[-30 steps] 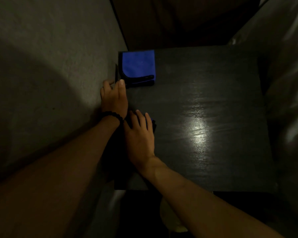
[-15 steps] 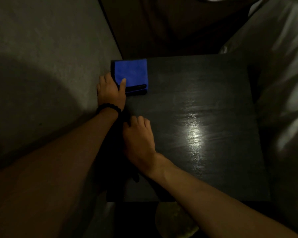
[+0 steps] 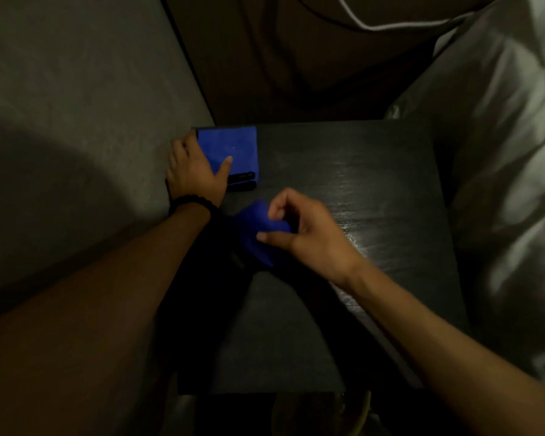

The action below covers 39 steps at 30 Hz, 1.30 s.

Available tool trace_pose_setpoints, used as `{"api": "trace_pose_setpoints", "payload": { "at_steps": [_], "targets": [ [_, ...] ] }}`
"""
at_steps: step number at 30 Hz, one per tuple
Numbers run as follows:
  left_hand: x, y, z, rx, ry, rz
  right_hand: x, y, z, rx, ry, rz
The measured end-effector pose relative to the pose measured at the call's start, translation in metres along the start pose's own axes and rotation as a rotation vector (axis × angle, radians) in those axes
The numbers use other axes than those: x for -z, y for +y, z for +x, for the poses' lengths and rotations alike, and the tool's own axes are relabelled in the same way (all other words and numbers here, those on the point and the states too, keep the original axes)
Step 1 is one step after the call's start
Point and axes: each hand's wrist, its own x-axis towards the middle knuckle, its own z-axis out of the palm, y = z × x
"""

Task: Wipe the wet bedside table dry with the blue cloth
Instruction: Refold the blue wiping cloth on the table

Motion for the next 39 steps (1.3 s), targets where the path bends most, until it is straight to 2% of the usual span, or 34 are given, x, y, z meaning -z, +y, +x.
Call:
{"api": "trace_pose_setpoints", "payload": {
  "at_steps": [4,8,12,13,15,17,19,21,23,28,30,33,34,39],
  "targets": [
    [-0.001,0.000,0.016,0.163,-0.100,-0.047,0.027,-0.013,0.024,0.033,0.038,0.169],
    [0.001,0.006,0.020,0.314,-0.132,-0.264,0.042,-0.027,0.050,0.016,0.140,0.259],
    [0.003,0.009,0.021,0.276,-0.146,-0.275,0.040,-0.033,0.074,-0.062,0.286,0.452],
    [0.004,0.009,0.022,0.249,-0.121,-0.296,0.040,-0.032,0.079,-0.085,0.318,0.496],
    [0.011,0.009,0.023,0.211,-0.034,-0.480,0.039,-0.027,0.088,-0.125,0.351,0.591],
    [0.022,0.009,0.025,0.246,0.080,-0.687,0.039,-0.020,0.096,-0.189,0.349,0.668],
    [0.030,0.008,0.027,0.268,0.202,-0.741,0.038,-0.009,0.103,-0.286,0.357,0.680],
    [0.036,0.009,0.031,0.249,0.253,-0.749,0.036,0.001,0.107,-0.374,0.411,0.538],
    [0.040,0.011,0.035,0.247,0.271,-0.788,0.038,0.012,0.107,-0.405,0.491,0.232],
    [0.047,0.020,0.048,0.277,0.324,-0.867,0.045,0.033,0.095,-0.155,0.571,-0.699],
    [0.047,0.025,0.049,0.259,0.321,-0.871,0.039,0.036,0.095,-0.036,0.488,-0.938],
    [0.047,0.028,0.054,0.256,0.322,-0.876,0.018,0.048,0.096,-0.009,0.167,-1.138],
    [0.047,0.028,0.056,0.258,0.320,-0.884,0.011,0.053,0.097,-0.030,0.133,-1.165],
    [0.047,0.028,0.061,0.200,0.241,-0.841,-0.025,0.049,0.120,-0.052,0.177,-1.158]
  ]
}}
